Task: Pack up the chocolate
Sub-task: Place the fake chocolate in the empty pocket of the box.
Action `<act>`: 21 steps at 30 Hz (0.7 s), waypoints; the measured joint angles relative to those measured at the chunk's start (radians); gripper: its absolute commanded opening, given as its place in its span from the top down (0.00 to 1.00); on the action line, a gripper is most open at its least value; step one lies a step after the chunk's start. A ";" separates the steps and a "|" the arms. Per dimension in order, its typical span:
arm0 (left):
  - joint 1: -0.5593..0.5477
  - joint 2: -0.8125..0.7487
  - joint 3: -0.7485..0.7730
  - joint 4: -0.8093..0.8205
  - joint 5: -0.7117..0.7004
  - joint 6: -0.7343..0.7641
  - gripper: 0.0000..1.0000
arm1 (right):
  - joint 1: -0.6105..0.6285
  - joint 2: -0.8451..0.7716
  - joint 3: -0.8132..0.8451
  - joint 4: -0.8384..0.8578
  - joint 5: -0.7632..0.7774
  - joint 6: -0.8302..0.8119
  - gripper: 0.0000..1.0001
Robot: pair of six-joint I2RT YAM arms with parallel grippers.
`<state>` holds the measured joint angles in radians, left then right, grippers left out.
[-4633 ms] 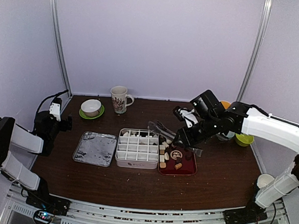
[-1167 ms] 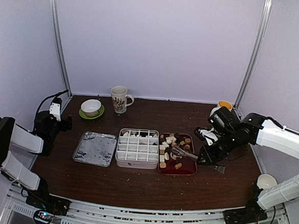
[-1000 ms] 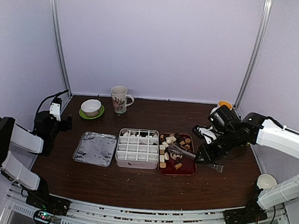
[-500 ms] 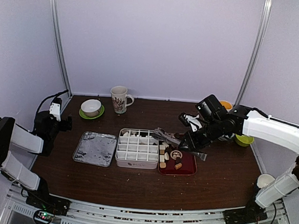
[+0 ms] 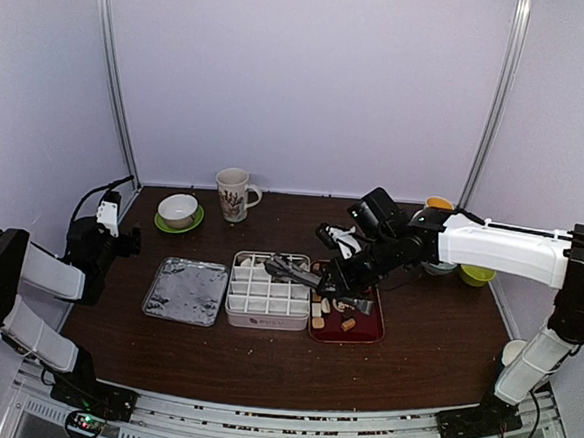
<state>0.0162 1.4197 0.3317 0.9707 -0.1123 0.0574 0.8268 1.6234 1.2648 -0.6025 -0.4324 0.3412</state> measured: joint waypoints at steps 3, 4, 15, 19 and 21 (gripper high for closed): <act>0.000 0.000 0.000 0.000 0.000 0.000 0.02 | 0.013 0.031 0.028 0.008 -0.005 0.004 0.77; 0.000 0.000 0.000 0.000 0.000 0.000 0.02 | 0.018 0.041 0.040 0.013 -0.007 0.004 0.77; 0.000 0.000 0.000 0.000 0.000 0.000 0.02 | 0.036 0.099 0.066 0.047 -0.008 0.006 0.72; 0.000 0.000 0.000 0.000 0.000 0.000 0.02 | 0.036 0.103 0.066 0.047 -0.006 0.005 0.71; 0.000 0.000 0.000 0.000 0.000 0.000 0.02 | 0.036 0.103 0.066 0.047 -0.003 0.005 0.71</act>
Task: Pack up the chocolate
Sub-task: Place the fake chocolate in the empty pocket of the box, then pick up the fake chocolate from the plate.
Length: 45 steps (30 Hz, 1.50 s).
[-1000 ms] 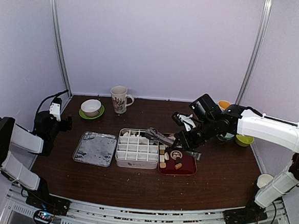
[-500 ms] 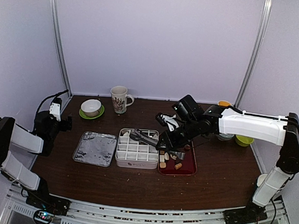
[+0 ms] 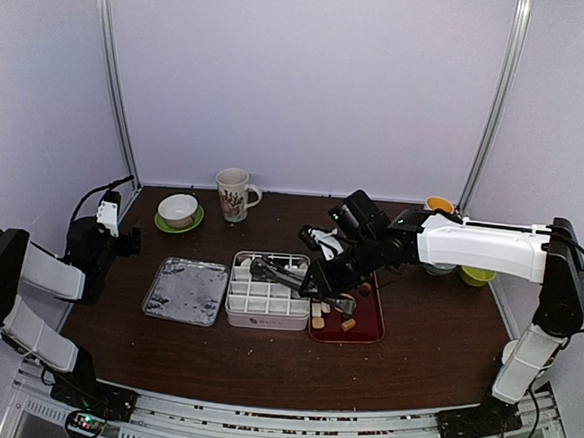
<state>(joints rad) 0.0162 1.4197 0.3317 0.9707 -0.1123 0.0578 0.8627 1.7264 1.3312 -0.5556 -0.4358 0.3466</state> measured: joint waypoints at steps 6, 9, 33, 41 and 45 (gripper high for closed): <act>0.000 0.000 0.000 0.000 0.000 0.000 0.02 | 0.000 0.000 0.001 0.000 0.014 -0.002 0.66; 0.000 0.000 0.000 0.000 0.000 0.000 0.02 | 0.000 0.000 0.002 0.000 0.020 -0.003 0.63; 0.000 0.000 0.000 0.000 0.000 0.000 0.02 | 0.000 -0.095 -0.004 -0.089 0.123 -0.053 0.64; 0.000 0.000 0.000 0.000 0.000 0.000 0.02 | 0.000 -0.326 -0.146 -0.234 0.203 -0.088 0.64; 0.000 0.000 0.000 0.000 0.000 0.000 0.02 | 0.000 -0.391 -0.187 -0.318 0.232 -0.090 0.64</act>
<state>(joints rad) 0.0162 1.4197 0.3317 0.9707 -0.1123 0.0574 0.8627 1.3350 1.1442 -0.8738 -0.2035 0.2569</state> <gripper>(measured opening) 0.978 0.363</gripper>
